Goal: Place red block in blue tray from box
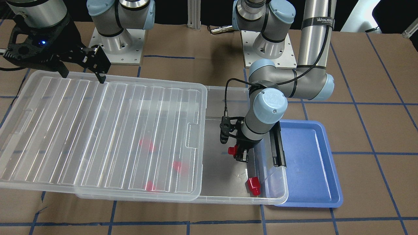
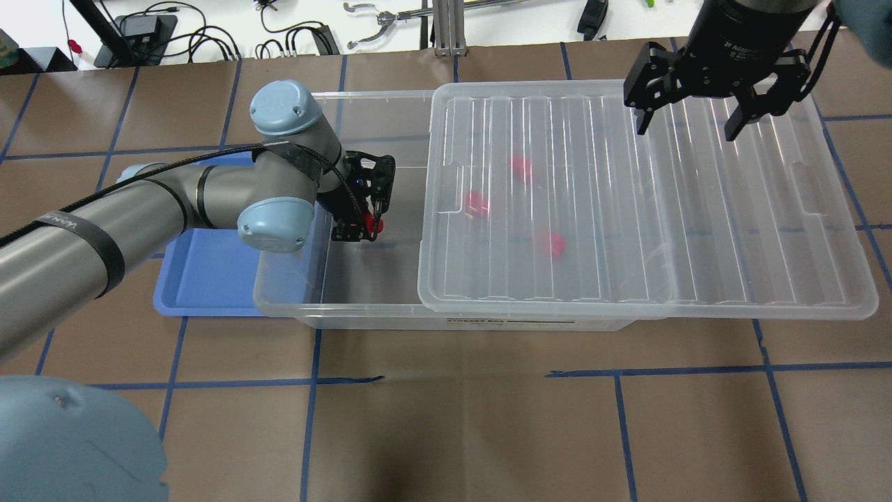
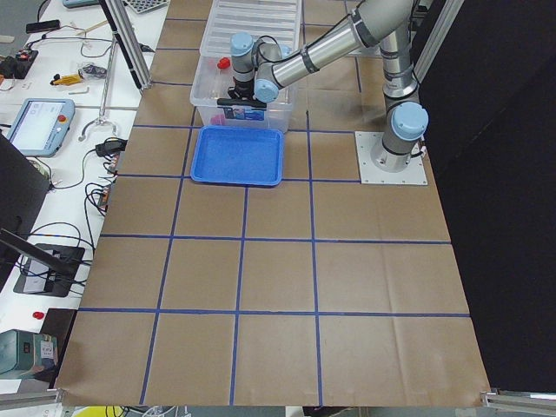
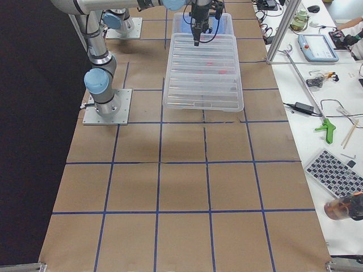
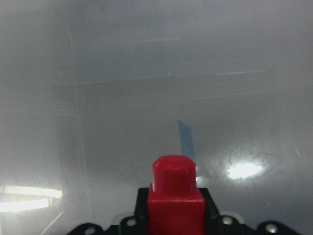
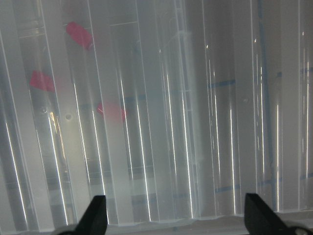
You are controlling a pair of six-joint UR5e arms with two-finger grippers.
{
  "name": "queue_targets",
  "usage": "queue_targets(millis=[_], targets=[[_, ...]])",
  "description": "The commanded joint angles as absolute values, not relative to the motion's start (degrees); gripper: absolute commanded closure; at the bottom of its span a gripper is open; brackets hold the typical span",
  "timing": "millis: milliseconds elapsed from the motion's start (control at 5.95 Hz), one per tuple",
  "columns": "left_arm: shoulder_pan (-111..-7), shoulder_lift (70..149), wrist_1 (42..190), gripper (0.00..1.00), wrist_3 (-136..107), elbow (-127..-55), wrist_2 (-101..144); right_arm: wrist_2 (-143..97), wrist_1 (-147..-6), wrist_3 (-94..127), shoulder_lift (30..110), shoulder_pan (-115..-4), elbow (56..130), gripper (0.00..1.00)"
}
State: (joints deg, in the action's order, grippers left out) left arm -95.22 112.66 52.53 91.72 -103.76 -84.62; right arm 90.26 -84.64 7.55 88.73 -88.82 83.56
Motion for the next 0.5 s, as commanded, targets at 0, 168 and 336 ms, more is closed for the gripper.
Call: queue_targets(millis=[0,168,336], targets=[[-94.75,107.87,60.25,0.93,90.28,-101.35,-84.55,89.91,-84.55,7.29,88.94,-89.03,83.67,0.00],[-94.49,104.71,67.78,0.93,89.92,-97.94,-84.64,90.00,-84.55,7.21,88.86,-89.38,83.67,0.00],[-92.57,101.89,75.33,0.93,90.09,-94.78,-84.73,90.00,-84.72,7.29,88.77,-89.38,83.67,0.00]])
